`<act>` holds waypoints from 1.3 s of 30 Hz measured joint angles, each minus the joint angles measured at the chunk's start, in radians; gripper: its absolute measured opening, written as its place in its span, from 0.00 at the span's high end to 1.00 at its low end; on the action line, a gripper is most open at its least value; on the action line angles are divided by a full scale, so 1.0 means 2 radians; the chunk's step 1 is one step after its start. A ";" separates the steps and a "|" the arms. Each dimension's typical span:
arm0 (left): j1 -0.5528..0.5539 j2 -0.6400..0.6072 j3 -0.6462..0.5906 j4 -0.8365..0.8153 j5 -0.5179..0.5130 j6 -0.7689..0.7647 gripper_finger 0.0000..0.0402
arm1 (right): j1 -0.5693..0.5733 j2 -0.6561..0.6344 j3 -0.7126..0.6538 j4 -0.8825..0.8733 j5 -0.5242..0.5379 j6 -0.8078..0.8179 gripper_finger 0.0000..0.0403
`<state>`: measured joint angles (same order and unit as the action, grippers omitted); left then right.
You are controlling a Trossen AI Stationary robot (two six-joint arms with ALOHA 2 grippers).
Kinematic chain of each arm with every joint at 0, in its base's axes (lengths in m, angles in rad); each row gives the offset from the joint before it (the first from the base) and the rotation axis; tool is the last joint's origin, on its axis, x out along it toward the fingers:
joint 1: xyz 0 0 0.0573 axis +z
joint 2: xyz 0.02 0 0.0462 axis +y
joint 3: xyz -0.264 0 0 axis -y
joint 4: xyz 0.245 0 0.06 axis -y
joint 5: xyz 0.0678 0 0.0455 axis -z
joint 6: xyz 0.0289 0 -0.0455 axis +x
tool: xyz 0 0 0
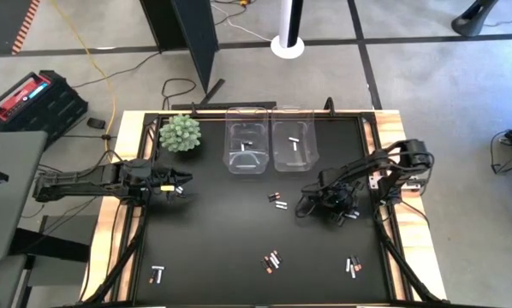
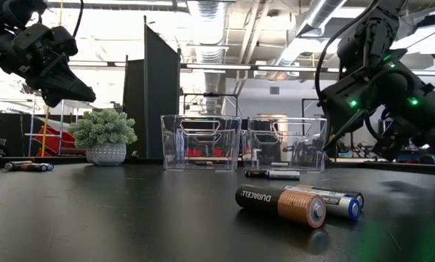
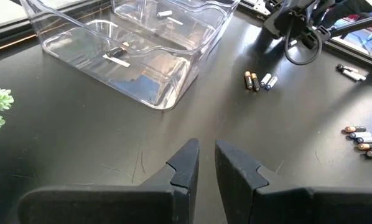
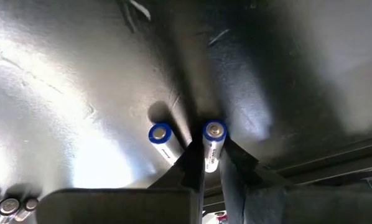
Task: Sort batteries
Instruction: Put the white battery into the right transparent bin
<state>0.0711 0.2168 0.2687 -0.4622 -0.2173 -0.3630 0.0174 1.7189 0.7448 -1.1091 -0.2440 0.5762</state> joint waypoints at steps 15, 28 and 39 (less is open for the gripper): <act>0.000 0.000 0.000 0.000 0.000 0.000 0.88 | 0.000 -0.013 0.008 -0.015 0.010 0.010 0.88; 0.000 0.000 0.000 0.000 0.000 0.000 0.88 | 0.012 -0.158 0.036 -0.019 0.046 0.079 0.88; 0.000 0.000 0.000 0.000 0.000 0.001 0.88 | 0.003 -0.312 0.036 0.069 0.139 0.162 0.88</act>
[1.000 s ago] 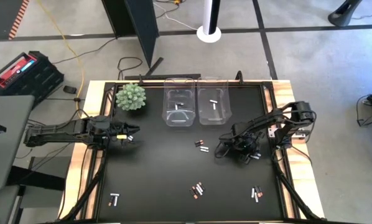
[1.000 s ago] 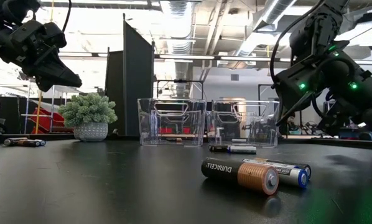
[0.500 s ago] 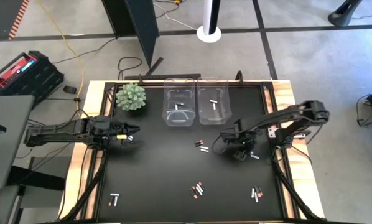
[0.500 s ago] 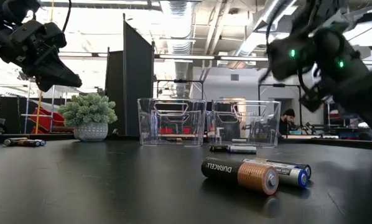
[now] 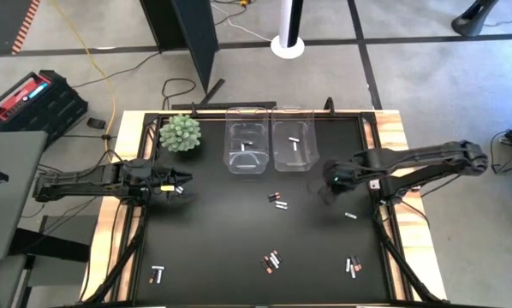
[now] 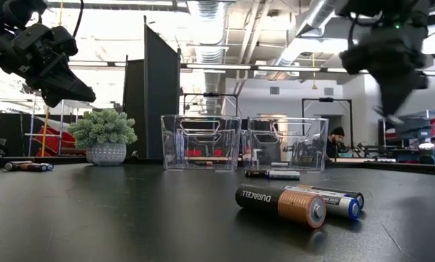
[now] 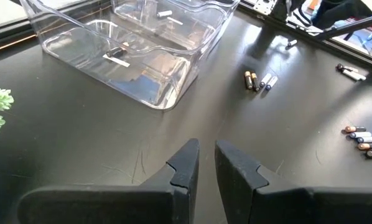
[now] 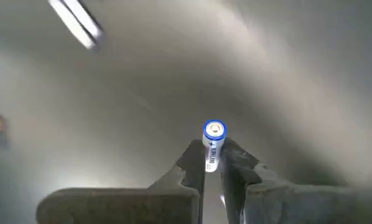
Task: Sort batteries
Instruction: Put the white battery into the right transparent bin
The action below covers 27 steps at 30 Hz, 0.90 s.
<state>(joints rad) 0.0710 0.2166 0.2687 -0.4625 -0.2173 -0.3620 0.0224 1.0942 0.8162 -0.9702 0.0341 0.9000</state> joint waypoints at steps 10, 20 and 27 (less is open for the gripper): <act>0.000 0.000 0.000 0.000 0.000 0.000 0.88 | -0.082 -0.046 0.000 0.254 0.035 -0.116 0.88; 0.000 0.000 0.000 0.000 0.000 0.000 0.88 | -0.202 0.019 0.074 0.298 0.020 -0.242 0.88; 0.000 0.000 0.000 0.000 0.000 0.000 0.88 | -0.268 0.159 0.227 0.159 -0.034 -0.339 0.88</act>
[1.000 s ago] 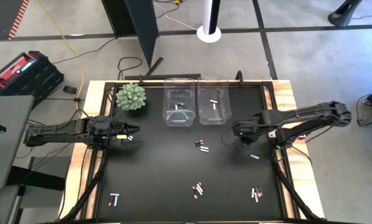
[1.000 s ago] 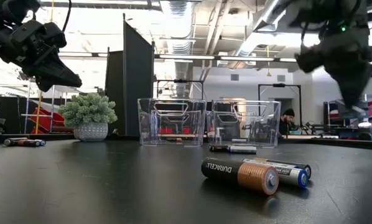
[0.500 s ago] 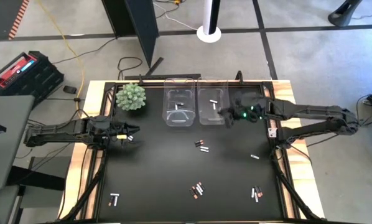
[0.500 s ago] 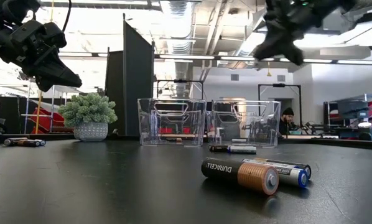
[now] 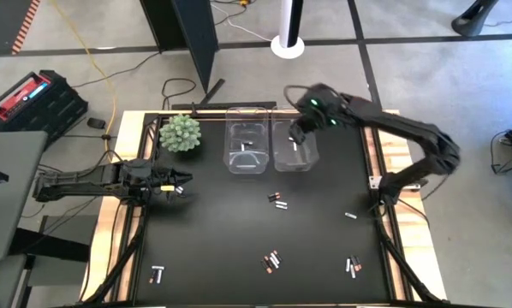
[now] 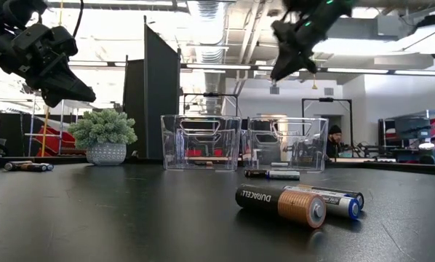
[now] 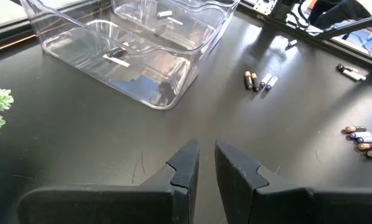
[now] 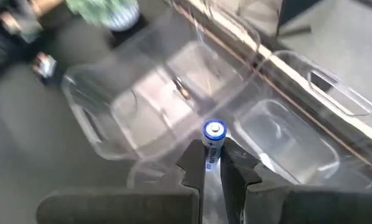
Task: Sort batteries
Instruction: Put the white battery into the right transparent bin
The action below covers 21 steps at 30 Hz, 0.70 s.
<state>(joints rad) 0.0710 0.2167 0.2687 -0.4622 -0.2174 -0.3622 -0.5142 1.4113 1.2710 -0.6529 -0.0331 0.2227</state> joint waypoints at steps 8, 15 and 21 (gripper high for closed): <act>0.000 0.000 0.000 0.000 0.000 0.000 0.88 | -0.048 0.171 0.168 -0.202 -0.011 -0.130 0.88; 0.000 0.000 0.000 -0.001 0.000 0.000 0.88 | -0.067 0.250 0.202 -0.266 -0.011 -0.189 0.88; 0.000 0.000 0.000 -0.001 0.000 0.000 0.88 | -0.060 0.299 0.202 -0.265 -0.011 -0.190 0.88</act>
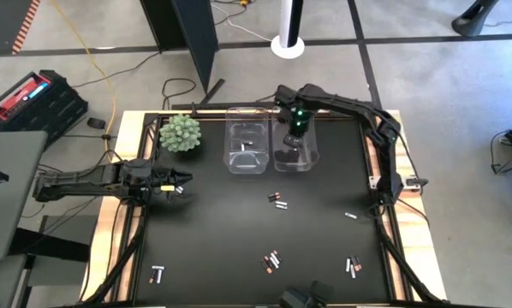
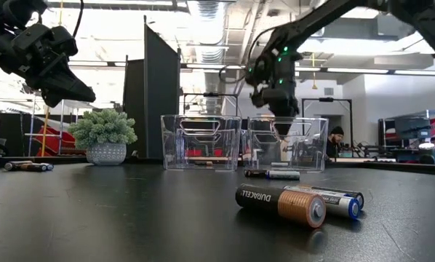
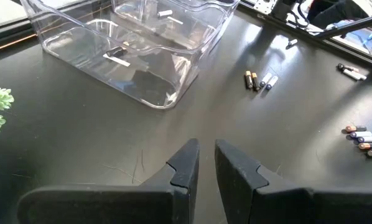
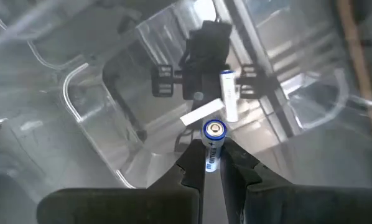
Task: Sort batteries
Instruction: Put the white battery into the right transparent bin
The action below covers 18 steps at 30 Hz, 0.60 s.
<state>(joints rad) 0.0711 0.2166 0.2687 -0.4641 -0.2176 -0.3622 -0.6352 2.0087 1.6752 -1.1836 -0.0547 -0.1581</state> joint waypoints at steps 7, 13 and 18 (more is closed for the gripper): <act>0.000 0.000 0.000 -0.001 0.000 0.000 0.88 | 0.018 0.043 0.000 0.004 0.000 -0.001 0.88; 0.000 0.000 0.000 -0.001 0.000 0.000 0.88 | 0.023 0.068 0.000 0.007 0.003 -0.001 0.88; 0.000 0.000 0.000 -0.001 0.000 0.000 0.88 | 0.023 0.069 0.000 0.015 0.004 0.009 0.86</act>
<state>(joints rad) 0.0708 0.2166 0.2687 -0.4660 -0.2176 -0.3622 -0.5893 2.1470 1.6745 -1.1534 -0.0471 -0.1396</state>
